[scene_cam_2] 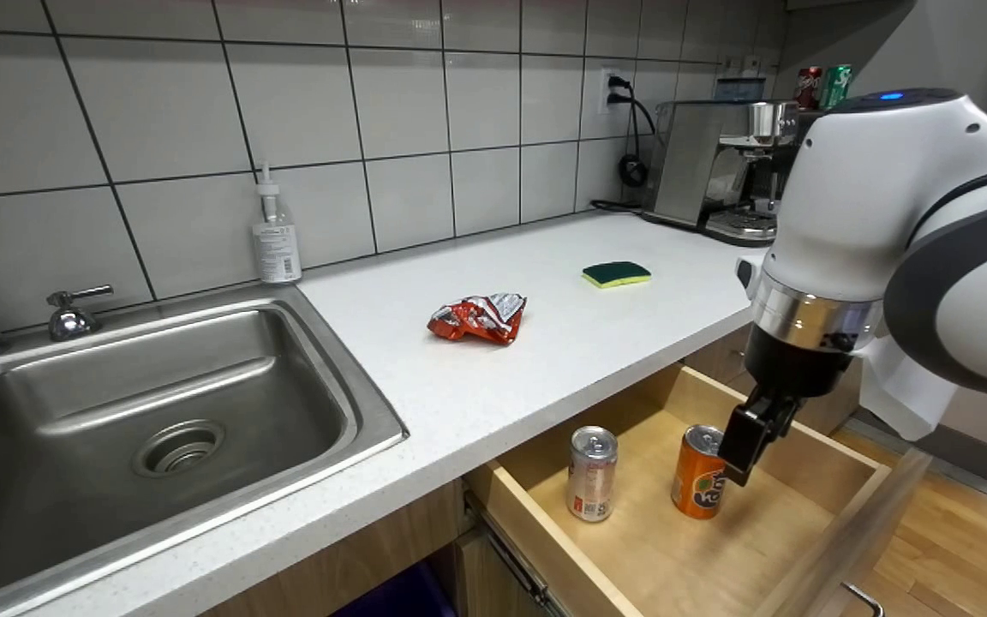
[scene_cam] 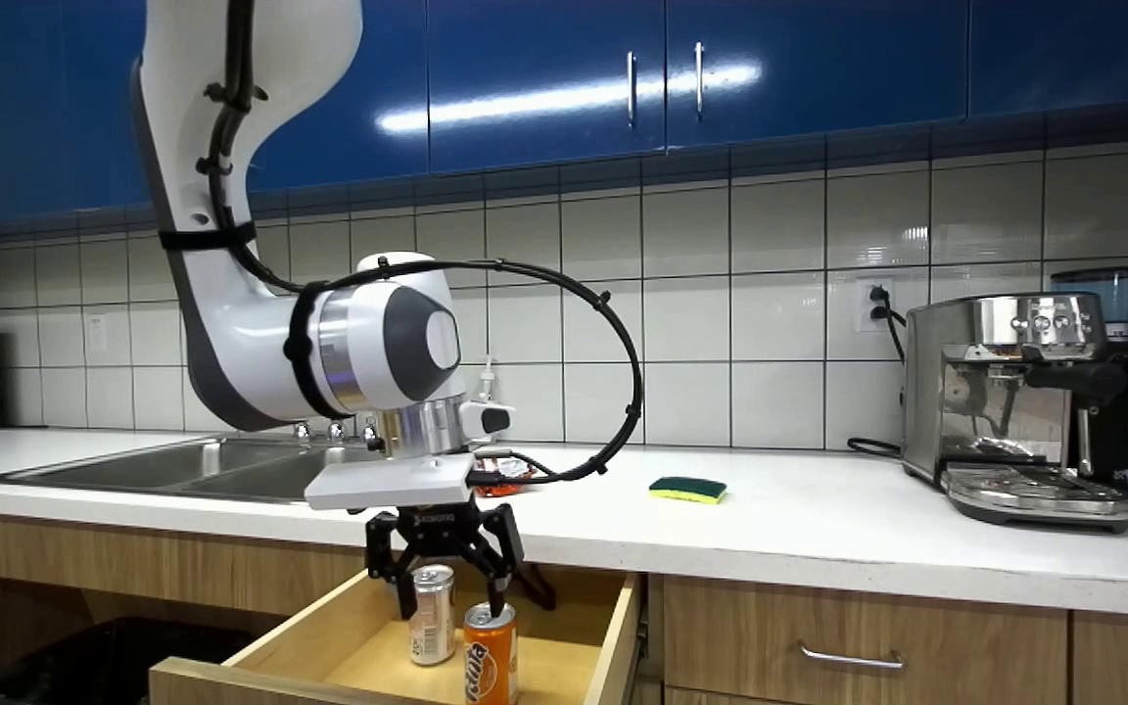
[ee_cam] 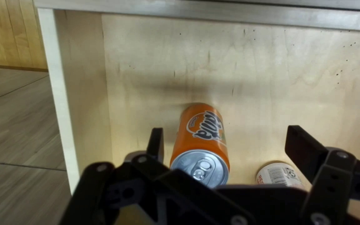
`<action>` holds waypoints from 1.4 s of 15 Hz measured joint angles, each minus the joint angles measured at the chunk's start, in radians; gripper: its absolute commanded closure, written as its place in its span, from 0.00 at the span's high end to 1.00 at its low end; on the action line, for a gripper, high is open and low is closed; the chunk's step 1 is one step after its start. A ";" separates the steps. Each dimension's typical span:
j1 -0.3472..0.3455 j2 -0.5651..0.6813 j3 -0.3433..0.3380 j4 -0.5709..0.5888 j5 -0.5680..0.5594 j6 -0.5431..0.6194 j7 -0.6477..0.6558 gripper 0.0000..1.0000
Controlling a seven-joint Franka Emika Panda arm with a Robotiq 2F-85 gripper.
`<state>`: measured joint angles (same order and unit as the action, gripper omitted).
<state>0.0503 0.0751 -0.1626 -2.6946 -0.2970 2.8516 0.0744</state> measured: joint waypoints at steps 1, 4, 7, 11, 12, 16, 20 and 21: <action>0.000 -0.014 0.003 -0.014 0.004 -0.003 0.005 1.00; -0.001 -0.055 0.021 -0.055 0.035 -0.024 0.015 1.00; -0.002 -0.092 0.045 -0.084 0.104 -0.063 0.014 1.00; -0.002 -0.108 0.073 -0.077 0.196 -0.131 0.010 1.00; -0.002 -0.112 0.075 -0.076 0.202 -0.149 0.010 1.00; -0.002 -0.128 0.077 -0.077 0.216 -0.228 0.007 1.00; -0.003 -0.142 0.077 -0.076 0.238 -0.338 -0.023 1.00; -0.004 -0.145 0.077 -0.077 0.241 -0.367 -0.030 1.00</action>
<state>0.0467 -0.0697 -0.0858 -2.7711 -0.0565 2.4842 0.0439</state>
